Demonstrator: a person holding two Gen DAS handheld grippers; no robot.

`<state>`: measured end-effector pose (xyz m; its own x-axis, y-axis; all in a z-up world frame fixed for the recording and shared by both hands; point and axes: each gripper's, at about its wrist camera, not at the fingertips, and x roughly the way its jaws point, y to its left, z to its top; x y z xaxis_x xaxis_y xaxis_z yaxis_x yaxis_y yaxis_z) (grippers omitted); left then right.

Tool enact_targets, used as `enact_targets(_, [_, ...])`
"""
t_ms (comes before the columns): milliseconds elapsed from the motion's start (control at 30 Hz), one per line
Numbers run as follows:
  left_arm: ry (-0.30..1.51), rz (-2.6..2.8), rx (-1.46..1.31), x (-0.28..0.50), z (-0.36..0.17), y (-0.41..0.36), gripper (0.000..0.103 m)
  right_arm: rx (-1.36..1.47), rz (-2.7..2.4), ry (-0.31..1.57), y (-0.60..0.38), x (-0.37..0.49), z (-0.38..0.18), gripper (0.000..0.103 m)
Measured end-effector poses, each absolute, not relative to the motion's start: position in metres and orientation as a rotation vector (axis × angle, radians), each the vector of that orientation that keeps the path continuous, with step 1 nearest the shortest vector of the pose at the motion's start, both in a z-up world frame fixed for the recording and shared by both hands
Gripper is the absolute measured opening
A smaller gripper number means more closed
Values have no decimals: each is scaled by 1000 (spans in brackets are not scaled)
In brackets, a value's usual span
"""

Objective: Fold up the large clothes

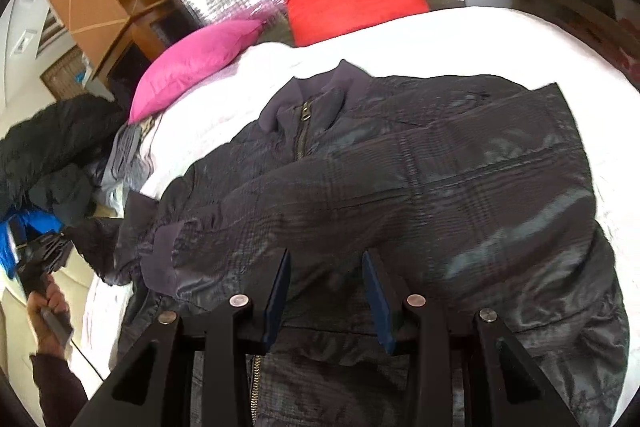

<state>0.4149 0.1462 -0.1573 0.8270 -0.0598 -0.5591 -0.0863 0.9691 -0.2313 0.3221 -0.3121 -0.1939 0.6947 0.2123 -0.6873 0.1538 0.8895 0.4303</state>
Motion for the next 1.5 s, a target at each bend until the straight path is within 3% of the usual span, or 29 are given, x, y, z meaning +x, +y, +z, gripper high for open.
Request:
enact_targets(233, [676, -323, -87, 388, -167, -6, 5, 552, -2, 797, -335, 312, -196, 41])
enact_targets(467, [947, -511, 68, 370, -228, -115, 6, 685, -20, 786, -366, 311, -204, 41])
enact_targets(533, [984, -523, 115, 359, -233, -127, 24, 711, -20, 782, -375, 311, -204, 41])
enact_targets(567, [998, -546, 114, 355, -232, -128, 31, 729, -13, 783, -379, 312, -204, 42])
enact_targets(633, [969, -597, 67, 343, -214, -119, 57, 759, 5, 786, -382, 313, -205, 46])
enact_targets(900, [593, -513, -18, 309, -126, -32, 80, 797, 128, 770, -372, 315, -199, 54])
enact_targets(1233, [623, -108, -324, 369, -163, 85, 79, 908, 159, 814, -376, 333, -224, 56])
enact_targets(1500, [734, -138, -311, 397, -192, 77, 76, 881, 183, 860, -351, 364, -242, 57])
